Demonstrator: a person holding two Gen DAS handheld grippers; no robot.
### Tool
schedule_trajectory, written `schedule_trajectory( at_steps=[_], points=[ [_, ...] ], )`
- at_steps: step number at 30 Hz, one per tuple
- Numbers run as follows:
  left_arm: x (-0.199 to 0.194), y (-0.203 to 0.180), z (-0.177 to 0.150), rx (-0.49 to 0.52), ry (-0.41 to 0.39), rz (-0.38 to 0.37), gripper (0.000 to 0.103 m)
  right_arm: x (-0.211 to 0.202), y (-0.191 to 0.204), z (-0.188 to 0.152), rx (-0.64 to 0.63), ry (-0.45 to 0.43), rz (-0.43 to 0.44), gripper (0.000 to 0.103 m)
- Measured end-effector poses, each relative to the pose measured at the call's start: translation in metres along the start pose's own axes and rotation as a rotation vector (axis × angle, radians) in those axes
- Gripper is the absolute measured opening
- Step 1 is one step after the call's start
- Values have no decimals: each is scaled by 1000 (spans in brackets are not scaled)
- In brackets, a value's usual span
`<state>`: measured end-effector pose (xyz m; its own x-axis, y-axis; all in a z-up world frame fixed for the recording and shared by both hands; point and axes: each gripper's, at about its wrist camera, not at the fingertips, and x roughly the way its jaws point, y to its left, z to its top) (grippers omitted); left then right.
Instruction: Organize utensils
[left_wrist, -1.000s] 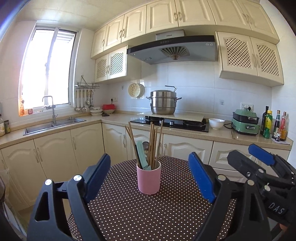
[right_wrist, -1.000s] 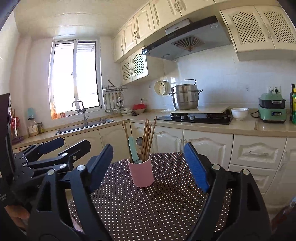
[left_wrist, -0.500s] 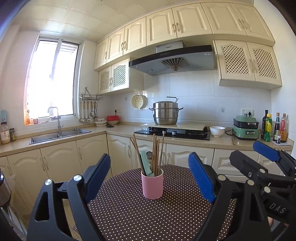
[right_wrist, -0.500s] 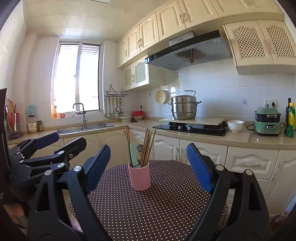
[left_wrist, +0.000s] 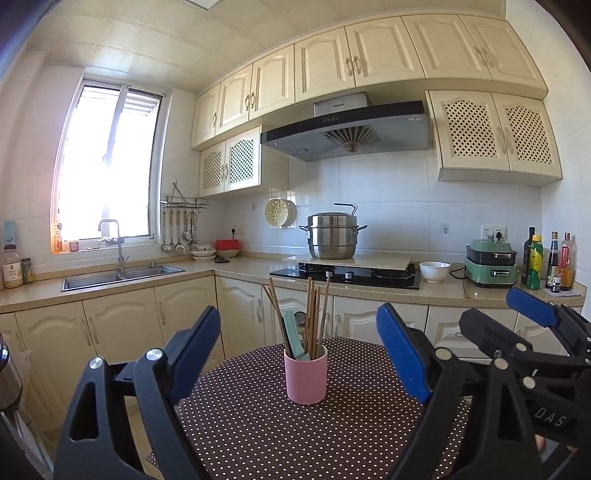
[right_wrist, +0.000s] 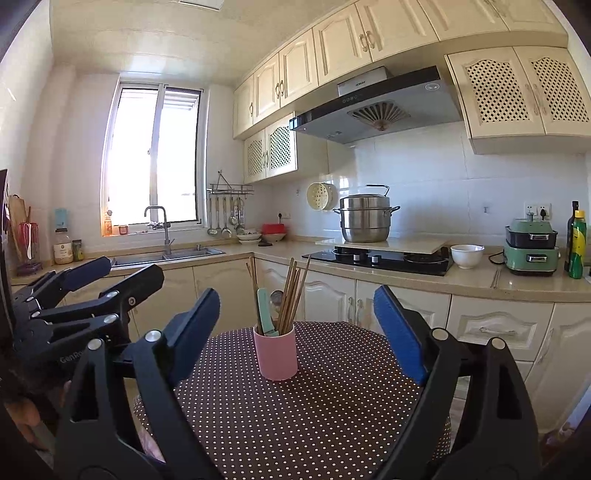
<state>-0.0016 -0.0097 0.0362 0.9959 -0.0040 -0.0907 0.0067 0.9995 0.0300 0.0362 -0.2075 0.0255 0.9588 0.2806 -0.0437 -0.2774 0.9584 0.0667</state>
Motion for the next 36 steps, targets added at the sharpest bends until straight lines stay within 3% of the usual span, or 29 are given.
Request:
schedule_trajectory(
  at_steps=[36],
  points=[
    [8, 0, -4, -1, 18, -13, 85, 8, -1, -4, 13, 43, 6, 85]
  ],
)
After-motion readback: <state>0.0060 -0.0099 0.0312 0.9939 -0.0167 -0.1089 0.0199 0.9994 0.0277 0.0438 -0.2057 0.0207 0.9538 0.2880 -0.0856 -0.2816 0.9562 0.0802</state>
